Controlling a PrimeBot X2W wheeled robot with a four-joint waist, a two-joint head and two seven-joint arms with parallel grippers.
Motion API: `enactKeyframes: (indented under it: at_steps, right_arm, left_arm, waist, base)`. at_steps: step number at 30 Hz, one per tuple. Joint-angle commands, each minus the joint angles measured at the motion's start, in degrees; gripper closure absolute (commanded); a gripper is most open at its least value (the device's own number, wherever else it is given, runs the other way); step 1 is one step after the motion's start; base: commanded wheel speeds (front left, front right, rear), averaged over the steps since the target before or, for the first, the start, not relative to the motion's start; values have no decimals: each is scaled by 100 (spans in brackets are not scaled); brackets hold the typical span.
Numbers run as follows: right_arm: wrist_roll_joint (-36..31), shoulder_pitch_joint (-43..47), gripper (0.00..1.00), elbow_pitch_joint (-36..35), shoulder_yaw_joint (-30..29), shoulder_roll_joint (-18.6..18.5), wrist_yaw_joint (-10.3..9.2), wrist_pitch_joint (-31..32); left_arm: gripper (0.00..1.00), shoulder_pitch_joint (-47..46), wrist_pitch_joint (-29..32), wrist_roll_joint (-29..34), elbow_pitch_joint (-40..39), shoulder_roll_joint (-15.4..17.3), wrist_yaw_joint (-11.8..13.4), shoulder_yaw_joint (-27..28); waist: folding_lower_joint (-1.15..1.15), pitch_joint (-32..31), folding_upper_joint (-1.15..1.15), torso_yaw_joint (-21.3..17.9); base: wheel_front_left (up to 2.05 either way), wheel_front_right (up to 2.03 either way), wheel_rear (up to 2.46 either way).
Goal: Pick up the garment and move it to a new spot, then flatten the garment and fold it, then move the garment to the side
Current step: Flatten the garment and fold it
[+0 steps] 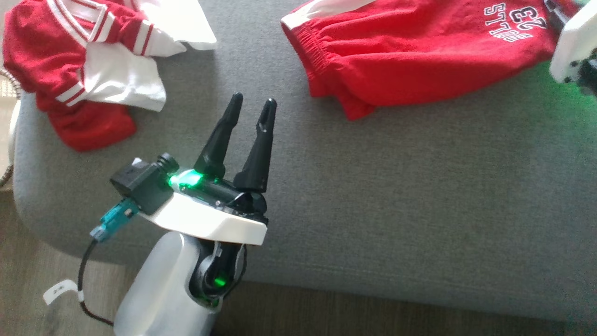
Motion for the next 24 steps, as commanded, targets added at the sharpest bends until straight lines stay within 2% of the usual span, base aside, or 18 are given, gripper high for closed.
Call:
enactKeyframes:
  at_steps: [1, 12, 24]
  right_arm:
    - [68, 331, 100, -135, 102, 85, -2, 62]
    - [301, 1004, 100, -1114, -263, 26, -2, -184]
    - [112, 1840, 100, -2622, -1074, -20, -2, 296]
  left_arm:
    - [0, 67, -29, -30, -223, 37, 0, 266]
    - [0, 240, -29, 152, -211, 36, 0, 398]
    - [0, 287, -29, 354, -203, 48, 0, 452]
  waist:
    - [1, -39, 0, -94]
    - [1, -282, 0, -696]
    - [1, -373, 0, -1291]
  base:
    - [0, 0, 0]
    - [0, 0, 0]
    - [0, 0, 0]
